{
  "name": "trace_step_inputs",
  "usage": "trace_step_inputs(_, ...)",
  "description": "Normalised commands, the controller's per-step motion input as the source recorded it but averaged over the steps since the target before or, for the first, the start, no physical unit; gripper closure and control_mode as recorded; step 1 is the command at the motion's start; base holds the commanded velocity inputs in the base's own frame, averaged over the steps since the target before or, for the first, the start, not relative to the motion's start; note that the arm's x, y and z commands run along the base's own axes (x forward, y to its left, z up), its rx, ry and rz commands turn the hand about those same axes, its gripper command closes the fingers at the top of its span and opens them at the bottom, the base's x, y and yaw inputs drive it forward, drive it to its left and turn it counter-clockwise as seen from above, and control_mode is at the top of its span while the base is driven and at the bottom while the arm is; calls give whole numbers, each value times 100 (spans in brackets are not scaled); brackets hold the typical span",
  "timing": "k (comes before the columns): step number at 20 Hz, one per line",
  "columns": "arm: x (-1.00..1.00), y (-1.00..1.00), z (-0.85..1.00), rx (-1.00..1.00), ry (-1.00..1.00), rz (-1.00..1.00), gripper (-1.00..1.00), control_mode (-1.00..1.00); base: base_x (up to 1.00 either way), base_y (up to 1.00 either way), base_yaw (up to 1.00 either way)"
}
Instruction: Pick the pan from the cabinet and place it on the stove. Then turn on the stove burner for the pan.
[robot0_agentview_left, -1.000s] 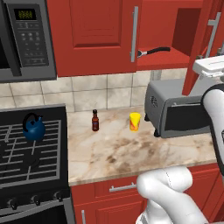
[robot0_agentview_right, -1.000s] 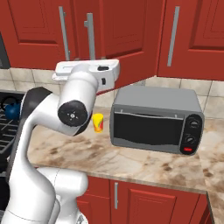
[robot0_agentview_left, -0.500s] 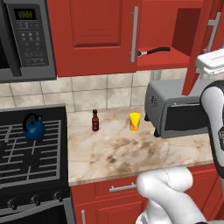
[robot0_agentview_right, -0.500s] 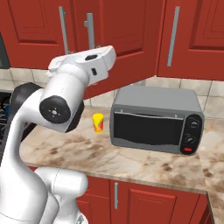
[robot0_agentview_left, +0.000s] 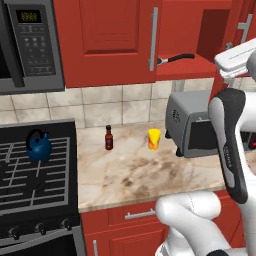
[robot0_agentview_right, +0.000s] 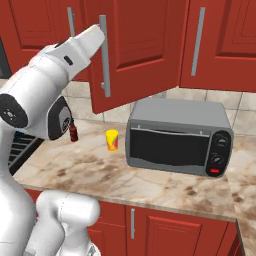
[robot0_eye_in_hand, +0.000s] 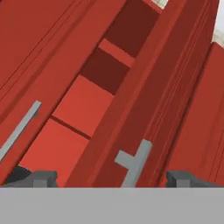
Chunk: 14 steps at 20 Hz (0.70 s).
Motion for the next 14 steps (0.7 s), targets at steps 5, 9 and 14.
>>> trace_step_inputs(5, 0, 65, 1, -25, 2, -34, -100, -100, 0, 0, 0)
trace_step_inputs(9, 3, 37, -1, -21, 10, -26, -100, -100, 0, 0, 0)
trace_step_inputs(14, 20, 11, -10, -17, 18, -22, -100, -100, 0, 0, 0)
